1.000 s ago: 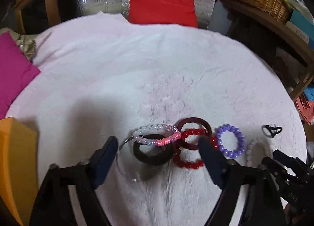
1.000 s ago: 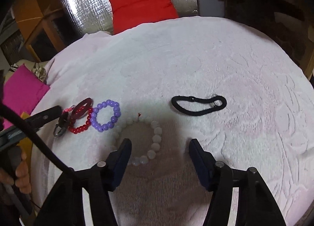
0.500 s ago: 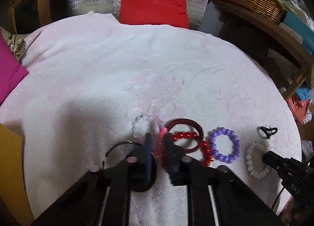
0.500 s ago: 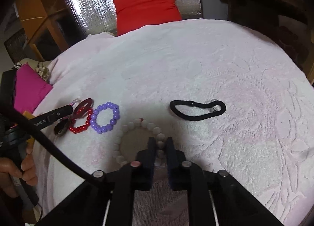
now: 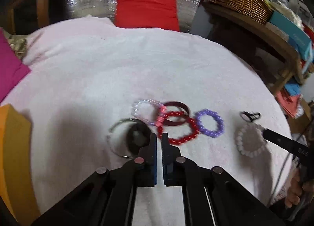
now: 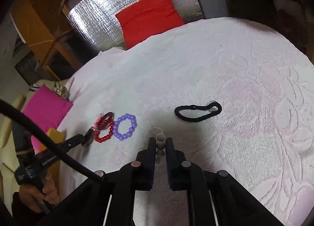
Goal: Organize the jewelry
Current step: 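Grasp pink beaded strand with left tool while right tool grasps white bead bracelet, then lift both held bracelets and carry them toward the orange box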
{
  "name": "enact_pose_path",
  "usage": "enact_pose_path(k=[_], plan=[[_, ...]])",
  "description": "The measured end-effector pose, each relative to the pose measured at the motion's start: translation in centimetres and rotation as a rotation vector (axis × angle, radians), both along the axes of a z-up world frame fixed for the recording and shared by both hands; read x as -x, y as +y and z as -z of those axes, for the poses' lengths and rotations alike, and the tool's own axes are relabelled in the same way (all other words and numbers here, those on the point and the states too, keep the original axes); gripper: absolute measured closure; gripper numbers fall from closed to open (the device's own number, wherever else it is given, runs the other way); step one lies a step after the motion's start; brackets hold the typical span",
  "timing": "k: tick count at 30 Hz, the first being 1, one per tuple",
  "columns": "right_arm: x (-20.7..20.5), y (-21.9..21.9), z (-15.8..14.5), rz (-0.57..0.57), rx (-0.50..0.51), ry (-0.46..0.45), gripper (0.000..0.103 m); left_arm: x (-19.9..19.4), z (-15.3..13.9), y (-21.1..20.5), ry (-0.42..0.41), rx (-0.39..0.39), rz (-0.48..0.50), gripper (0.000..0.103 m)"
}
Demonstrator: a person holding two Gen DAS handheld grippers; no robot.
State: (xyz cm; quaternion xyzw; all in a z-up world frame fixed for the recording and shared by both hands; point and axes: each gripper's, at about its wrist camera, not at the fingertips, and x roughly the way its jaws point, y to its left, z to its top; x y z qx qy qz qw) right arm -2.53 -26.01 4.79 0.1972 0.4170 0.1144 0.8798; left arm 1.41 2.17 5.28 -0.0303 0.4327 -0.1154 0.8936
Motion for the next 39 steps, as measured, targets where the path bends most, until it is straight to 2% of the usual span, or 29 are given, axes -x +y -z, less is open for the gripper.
enact_pose_path(k=[2, 4, 5, 6, 9, 12, 14, 16, 17, 18, 21, 26, 36, 39], plan=[[0.1, -0.2, 0.1, 0.004, -0.013, 0.006, 0.092, -0.6, -0.1, 0.2, 0.003, -0.011, -0.015, 0.096], [0.2, -0.5, 0.2, 0.007, -0.029, 0.013, 0.092, -2.0, 0.1, 0.4, 0.034, -0.024, -0.047, 0.069], [0.2, -0.7, 0.3, 0.008, -0.035, 0.016, 0.092, -2.5, 0.1, 0.4, 0.037, -0.018, -0.057, 0.051], [0.2, -0.9, 0.3, 0.01, -0.044, 0.019, 0.092, -2.9, 0.1, 0.4, 0.028, -0.01, -0.06, 0.045], [0.1, -1.4, 0.5, 0.018, -0.058, 0.026, 0.092, -3.9, 0.2, -0.5, 0.032, -0.014, -0.029, 0.045], [-0.2, -1.6, 0.9, 0.02, -0.072, 0.045, 0.092, -5.2, 1.1, -2.2, 0.038, -0.074, 0.004, 0.045], [-0.3, -1.7, 1.3, 0.019, -0.071, 0.063, 0.092, -5.6, 1.6, -3.0, 0.048, -0.086, 0.027, 0.046], [-0.4, -1.7, 1.6, 0.019, -0.073, 0.076, 0.092, -5.5, 1.9, -3.5, 0.05, -0.081, 0.049, 0.062], [-0.5, -1.7, 1.7, 0.018, -0.076, 0.081, 0.092, -5.6, 2.2, -3.8, 0.058, -0.083, 0.064, 0.075], [-0.5, -1.6, 1.7, 0.016, -0.077, 0.083, 0.092, -5.7, 2.6, -3.9, 0.067, -0.09, 0.07, 0.083], [-0.6, -1.3, 1.7, 0.003, -0.074, 0.082, 0.092, -6.0, 3.0, -3.7, 0.078, -0.087, 0.067, 0.093], [-0.3, -1.3, 1.3, -0.015, -0.099, 0.066, 0.092, -5.2, 2.3, -2.5, 0.067, -0.047, 0.05, 0.095], [0.6, -2.6, 0.0, -0.015, -0.242, 0.031, 0.092, 1.0, -1.0, -1.8, -0.011, 0.06, 0.098, 0.095], [1.0, -2.5, -0.6, -0.024, -0.258, 0.007, 0.092, 2.9, -1.3, -1.6, -0.018, 0.083, 0.11, 0.094]])
